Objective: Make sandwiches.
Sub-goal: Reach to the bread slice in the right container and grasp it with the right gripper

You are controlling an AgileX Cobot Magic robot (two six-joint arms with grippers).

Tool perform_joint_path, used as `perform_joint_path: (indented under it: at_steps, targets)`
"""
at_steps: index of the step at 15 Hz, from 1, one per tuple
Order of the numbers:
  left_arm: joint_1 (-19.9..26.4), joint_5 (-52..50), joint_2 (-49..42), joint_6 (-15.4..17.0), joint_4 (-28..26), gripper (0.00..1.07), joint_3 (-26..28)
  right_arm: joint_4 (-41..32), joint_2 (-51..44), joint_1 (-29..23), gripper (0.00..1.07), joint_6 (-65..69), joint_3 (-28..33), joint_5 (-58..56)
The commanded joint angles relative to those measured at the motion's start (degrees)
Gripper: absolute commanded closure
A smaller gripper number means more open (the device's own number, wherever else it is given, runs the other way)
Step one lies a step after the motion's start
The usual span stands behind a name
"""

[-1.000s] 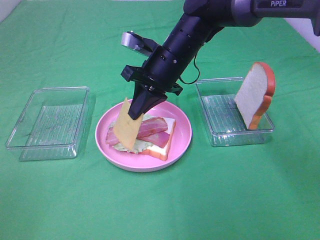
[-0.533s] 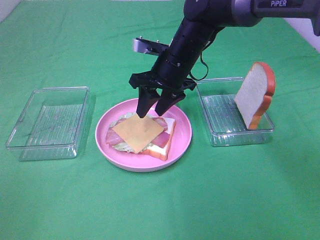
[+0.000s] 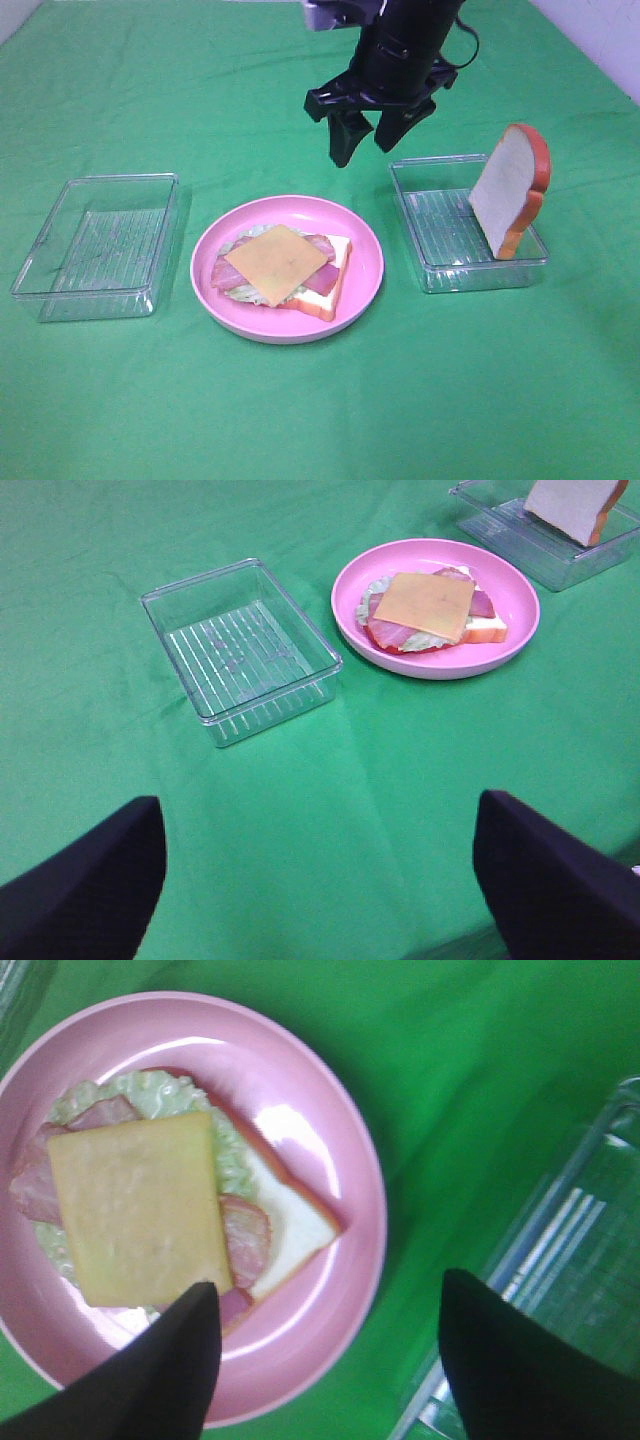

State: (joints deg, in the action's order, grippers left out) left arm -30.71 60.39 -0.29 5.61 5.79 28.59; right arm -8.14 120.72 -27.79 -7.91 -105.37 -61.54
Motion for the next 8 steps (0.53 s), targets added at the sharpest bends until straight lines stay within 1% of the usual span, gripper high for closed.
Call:
perform_joint_path:
  at_steps: [1, 2, 4, 8]
  targets:
    - [-0.11, -0.52, -1.15, -0.06, -0.11, 0.26, -0.06, 8.14, -3.67, 0.23, 0.46, 4.30, -0.40, -1.89]
    - [-0.11, -0.52, -1.15, -0.06, -0.11, 0.26, -0.06, 9.57, -4.18, 0.92, 0.44, 5.10, -0.40, -2.58]
    - [-0.11, -0.52, -1.15, -0.06, -0.23, 0.26, -0.06, 9.00, -4.24, 3.67, 0.40, 6.65, -0.40, -3.72]
    - [-0.11, -0.52, -1.15, -0.06, -0.23, 0.26, -0.06, 9.05, -4.30, 11.92, 0.38, 10.49, -0.40, -6.47]
